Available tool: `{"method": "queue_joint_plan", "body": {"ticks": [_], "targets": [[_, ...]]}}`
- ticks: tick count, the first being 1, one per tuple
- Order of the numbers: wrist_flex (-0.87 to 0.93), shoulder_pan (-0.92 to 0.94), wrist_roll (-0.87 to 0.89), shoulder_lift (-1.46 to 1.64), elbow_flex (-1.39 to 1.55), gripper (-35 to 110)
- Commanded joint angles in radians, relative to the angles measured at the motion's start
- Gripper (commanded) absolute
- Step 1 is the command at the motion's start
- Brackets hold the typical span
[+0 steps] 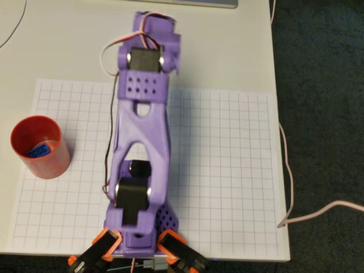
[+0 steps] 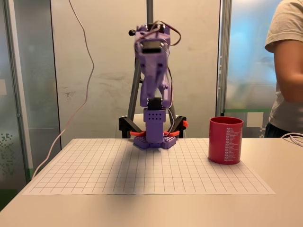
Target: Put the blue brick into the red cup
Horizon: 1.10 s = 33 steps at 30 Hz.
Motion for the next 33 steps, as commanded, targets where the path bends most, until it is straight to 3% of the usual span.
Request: {"method": "queue_joint_plan", "body": {"ticks": [1,13,19,33], "targets": [[0.009,0.084,0.0,0.209,-0.021,0],[0.287,-0.015,-0.017,0.868,0.058,0],[0.324,-0.035,-0.029,0.888,0.17,0],[0.262,-0.103,0.018,0.89,0.801,0]]}}
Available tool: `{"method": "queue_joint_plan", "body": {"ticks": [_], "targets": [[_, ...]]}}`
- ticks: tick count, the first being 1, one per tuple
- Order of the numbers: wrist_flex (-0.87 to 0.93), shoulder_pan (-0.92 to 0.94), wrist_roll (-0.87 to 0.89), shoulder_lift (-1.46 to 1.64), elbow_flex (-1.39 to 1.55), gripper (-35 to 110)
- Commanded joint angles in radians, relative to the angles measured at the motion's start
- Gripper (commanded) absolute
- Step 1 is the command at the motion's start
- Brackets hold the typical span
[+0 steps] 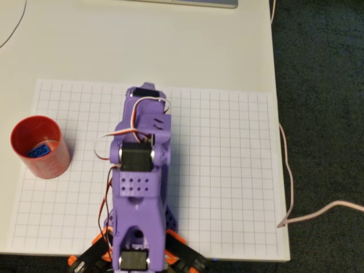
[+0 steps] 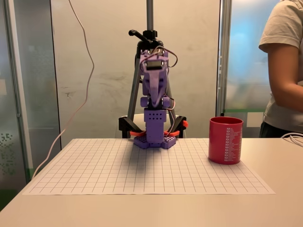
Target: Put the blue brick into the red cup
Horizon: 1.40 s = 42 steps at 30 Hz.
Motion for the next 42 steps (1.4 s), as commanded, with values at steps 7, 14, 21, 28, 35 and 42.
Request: {"method": "queue_joint_plan", "body": {"ticks": [7,14,21,28,35,42], "targets": [[-0.077,0.011,0.008,0.003,0.296,0],[-0.092,0.008,0.023,0.003,0.368,0],[-0.084,0.008,0.02,0.003,0.365,3],[-0.084,0.008,0.02,0.003,0.365,2],[-0.084,0.008,0.02,0.003,0.365,2],[-0.084,0.008,0.02,0.003,0.365,2]]}}
